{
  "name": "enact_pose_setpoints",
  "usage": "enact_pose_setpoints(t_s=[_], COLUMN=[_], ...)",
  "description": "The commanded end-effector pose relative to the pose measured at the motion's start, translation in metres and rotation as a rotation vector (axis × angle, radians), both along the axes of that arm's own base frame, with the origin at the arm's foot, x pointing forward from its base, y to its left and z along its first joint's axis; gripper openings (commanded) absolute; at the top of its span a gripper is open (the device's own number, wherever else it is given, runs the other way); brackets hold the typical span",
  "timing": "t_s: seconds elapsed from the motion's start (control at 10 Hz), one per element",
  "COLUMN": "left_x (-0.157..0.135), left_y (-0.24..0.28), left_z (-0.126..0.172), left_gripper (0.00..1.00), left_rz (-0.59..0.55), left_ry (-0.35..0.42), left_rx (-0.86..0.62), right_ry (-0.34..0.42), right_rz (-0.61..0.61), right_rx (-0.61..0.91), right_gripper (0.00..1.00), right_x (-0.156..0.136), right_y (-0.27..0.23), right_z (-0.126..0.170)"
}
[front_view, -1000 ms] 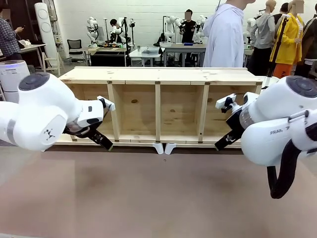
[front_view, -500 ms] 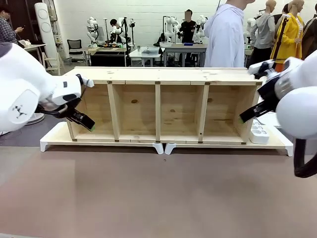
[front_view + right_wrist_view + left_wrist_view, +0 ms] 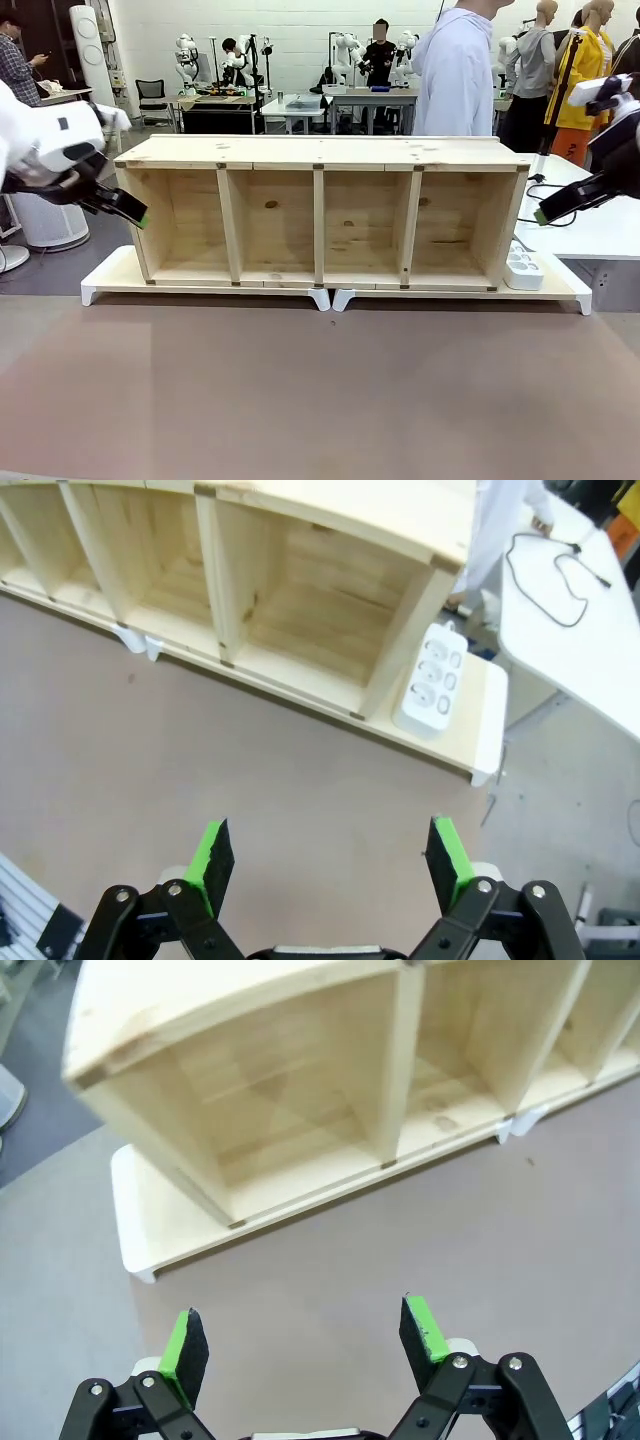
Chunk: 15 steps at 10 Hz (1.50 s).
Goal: Perform cable management.
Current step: When the cord part of the Power Cable appears at the lower middle area of the table and stops, grasp the cord part of the Power Cable.
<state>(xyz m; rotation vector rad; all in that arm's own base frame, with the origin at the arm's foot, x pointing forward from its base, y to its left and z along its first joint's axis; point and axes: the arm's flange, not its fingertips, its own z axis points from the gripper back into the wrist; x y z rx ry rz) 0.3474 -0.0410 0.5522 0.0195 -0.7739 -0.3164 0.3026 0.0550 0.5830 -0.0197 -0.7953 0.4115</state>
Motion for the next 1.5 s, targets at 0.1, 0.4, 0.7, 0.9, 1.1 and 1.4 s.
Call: enact_pose_setpoints(t_s=[0.1,0.4,0.7,0.9,1.1,1.4], left_x=[-0.190,-0.196,-0.048,-0.048,-0.048,-0.048], left_y=[0.033,0.032,0.025,0.025,0.025,0.025], left_z=[-0.159,-0.164,0.040,0.040,0.040,0.040], left_gripper=[1.00,1.00,1.00,1.00,1.00,1.00], left_rz=[0.091,0.081,0.067,0.067,0.067,0.067], left_ry=[-0.041,-0.037,-0.015,-0.015,-0.015,-0.015], left_rx=[-0.020,0.003,-0.008,-0.008,-0.008,-0.008], right_ry=[0.005,0.003,0.015,0.015,0.015,0.015], right_rz=[-0.031,-0.037,-0.026,-0.026,-0.026,-0.026], right_rx=[0.023,0.041,0.020,0.020,0.020,0.020], right_gripper=[1.00,1.00,1.00,1.00,1.00,1.00], right_x=[-0.110,-0.122,-0.050,-0.050,-0.050,-0.050], right_y=[-0.017,-0.014,-0.005,-0.005,-0.005,-0.005], right_z=[-0.127,-0.132,0.024,0.024,0.024,0.024])
